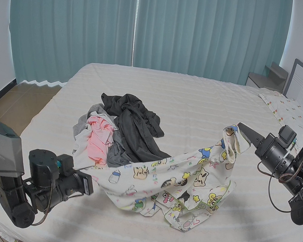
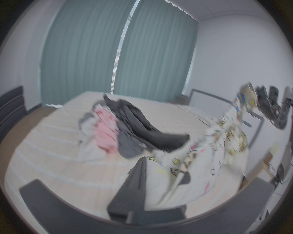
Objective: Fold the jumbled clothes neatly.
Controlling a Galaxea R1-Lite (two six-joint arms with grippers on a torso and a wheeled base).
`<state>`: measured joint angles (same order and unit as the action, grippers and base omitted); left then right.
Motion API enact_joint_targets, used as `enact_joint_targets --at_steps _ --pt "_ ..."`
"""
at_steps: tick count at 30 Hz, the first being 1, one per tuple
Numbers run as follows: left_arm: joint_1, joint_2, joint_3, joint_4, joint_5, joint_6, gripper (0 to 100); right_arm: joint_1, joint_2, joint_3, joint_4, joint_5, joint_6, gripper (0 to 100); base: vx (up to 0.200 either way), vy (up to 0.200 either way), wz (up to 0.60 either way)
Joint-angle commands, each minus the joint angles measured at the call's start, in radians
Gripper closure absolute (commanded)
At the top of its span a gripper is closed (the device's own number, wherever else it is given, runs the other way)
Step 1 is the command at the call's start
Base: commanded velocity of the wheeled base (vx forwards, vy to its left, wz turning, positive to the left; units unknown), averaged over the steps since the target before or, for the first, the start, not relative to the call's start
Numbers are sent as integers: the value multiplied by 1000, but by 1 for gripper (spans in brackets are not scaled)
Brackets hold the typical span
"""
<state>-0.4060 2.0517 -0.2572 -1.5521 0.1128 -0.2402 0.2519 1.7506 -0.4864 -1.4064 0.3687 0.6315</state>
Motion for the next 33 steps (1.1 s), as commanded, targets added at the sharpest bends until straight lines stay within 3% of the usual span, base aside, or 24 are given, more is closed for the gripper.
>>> enact_joint_targets --at_steps 1,6,12,16,17,20,29,33 --pt "56 -153 -132 -16 123 10 100 -45 35 -52 4 -54 -4 100 0 0 0" --pt "67 -239 -209 -5 163 105 100 -45 -8 -129 10 -102 -4 100 0 0 0" --pt "67 -314 -364 29 200 173 100 -31 -105 -192 50 -102 -6 100 0 0 0" --pt "67 -354 -419 89 214 193 100 -22 -160 -228 102 -102 -6 100 0 0 0" --pt "67 -409 -481 187 228 193 100 -3 -226 -251 164 -96 -6 100 0 0 0" --pt "67 -450 -520 261 232 191 100 18 -269 -255 193 -96 -6 100 0 0 0" --pt "56 -518 -432 279 235 179 100 63 -326 -199 219 -94 -6 100 0 0 0" --pt "53 -522 -313 279 234 93 100 73 -309 -118 218 -94 -4 100 0 0 0"
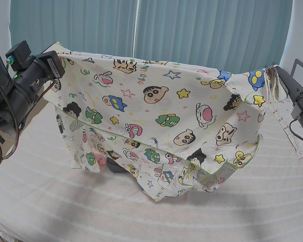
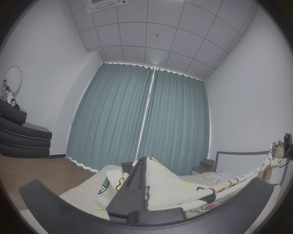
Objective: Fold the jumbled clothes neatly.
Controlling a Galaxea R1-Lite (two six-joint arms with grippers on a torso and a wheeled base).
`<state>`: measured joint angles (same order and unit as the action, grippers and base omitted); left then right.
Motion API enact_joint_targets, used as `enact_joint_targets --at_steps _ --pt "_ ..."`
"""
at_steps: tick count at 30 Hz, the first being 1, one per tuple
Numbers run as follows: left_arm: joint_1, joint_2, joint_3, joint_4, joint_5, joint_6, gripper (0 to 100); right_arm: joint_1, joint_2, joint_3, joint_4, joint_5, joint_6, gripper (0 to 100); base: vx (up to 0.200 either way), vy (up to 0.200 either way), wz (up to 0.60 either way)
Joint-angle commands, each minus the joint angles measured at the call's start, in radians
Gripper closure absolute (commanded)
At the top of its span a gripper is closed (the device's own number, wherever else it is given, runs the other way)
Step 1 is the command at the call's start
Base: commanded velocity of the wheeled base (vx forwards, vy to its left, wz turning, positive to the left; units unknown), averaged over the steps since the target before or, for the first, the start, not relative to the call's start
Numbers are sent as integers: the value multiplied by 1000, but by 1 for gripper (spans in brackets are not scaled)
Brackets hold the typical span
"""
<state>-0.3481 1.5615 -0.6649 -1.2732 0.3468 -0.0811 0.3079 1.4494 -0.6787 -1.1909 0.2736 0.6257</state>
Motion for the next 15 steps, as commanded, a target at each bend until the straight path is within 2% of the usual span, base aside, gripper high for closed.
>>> enact_joint_targets --at_steps 1,2,15 --pt "-5 -32 97 0 0 -74 100 17 -4 76 2 1 2 100 0 0 0" --pt "-6 -32 108 2 0 -89 100 19 2 82 2 1 3 100 0 0 0" --pt "-19 -52 200 -2 -5 -135 100 27 14 91 -6 1 12 100 -200 0 0"
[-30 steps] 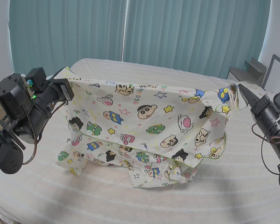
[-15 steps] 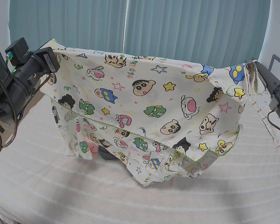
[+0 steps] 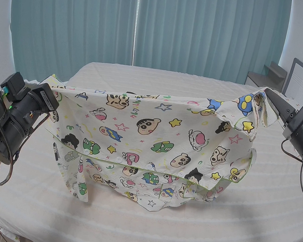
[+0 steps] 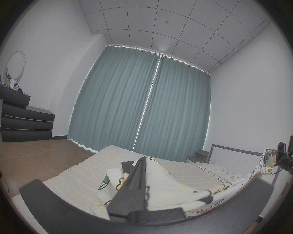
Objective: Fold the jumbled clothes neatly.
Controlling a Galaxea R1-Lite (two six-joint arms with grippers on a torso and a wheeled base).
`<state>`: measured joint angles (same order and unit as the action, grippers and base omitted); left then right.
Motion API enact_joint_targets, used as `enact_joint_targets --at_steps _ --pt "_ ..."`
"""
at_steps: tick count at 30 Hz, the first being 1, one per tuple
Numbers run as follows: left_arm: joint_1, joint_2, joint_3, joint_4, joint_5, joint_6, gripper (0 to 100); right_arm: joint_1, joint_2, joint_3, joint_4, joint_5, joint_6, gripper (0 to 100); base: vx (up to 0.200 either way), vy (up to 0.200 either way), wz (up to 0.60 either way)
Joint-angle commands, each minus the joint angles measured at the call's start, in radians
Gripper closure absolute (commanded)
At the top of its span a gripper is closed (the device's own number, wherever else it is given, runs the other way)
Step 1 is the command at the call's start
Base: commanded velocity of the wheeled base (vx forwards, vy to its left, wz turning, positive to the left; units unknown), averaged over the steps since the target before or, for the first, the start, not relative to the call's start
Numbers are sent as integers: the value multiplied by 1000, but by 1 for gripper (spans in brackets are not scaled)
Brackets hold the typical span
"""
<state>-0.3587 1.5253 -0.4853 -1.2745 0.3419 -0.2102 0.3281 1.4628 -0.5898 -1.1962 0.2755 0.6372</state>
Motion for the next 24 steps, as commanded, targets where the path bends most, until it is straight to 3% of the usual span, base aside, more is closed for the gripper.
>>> enact_joint_targets --at_steps 1,5,14,24 --pt "-8 -16 21 0 0 -6 100 6 1 2 0 -1 1 100 -200 0 0" --pt "-11 -28 42 0 -1 -9 100 25 -15 15 -3 1 1 100 -200 0 0" --pt "-28 -80 60 1 2 -54 100 72 -75 22 -2 -1 41 100 0 0 0" --pt "-55 -90 65 1 2 -87 100 68 -76 45 -3 -2 39 100 0 -200 0"
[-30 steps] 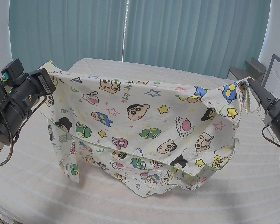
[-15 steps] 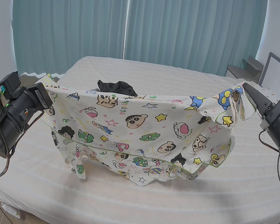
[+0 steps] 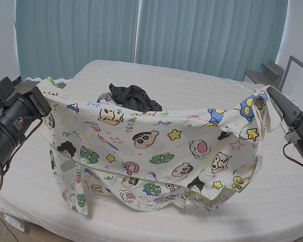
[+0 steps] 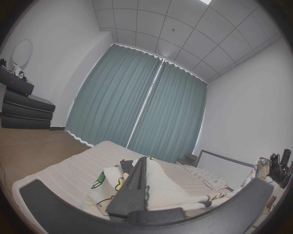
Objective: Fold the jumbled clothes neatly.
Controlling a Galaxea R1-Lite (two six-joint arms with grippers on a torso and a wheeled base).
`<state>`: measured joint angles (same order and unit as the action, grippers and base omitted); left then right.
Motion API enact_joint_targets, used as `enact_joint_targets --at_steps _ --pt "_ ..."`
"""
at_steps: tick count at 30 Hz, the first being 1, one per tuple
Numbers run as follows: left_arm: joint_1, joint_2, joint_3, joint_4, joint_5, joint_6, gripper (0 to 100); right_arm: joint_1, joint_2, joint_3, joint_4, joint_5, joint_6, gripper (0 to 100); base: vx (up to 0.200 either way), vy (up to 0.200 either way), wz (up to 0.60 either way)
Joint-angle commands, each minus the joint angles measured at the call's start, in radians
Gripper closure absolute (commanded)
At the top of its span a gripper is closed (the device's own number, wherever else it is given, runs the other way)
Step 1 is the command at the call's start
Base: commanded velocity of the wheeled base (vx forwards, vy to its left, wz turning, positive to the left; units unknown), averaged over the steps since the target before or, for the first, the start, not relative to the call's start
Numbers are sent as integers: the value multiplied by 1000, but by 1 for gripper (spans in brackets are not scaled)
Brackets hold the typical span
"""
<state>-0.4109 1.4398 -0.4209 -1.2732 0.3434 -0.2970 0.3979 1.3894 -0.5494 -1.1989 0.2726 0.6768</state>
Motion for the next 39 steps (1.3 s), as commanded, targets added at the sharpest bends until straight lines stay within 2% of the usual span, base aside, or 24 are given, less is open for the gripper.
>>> enact_joint_targets --at_steps 1,8,39 --pt "-3 -4 1 0 0 -1 100 -5 -3 5 -1 0 0 100 0 -200 0" --pt "-32 -6 1 0 3 -1 100 -5 -1 5 -1 0 0 100 0 -200 0" --pt "-68 5 -15 2 3 4 100 -54 0 -4 -1 2 0 100 0 -200 0"
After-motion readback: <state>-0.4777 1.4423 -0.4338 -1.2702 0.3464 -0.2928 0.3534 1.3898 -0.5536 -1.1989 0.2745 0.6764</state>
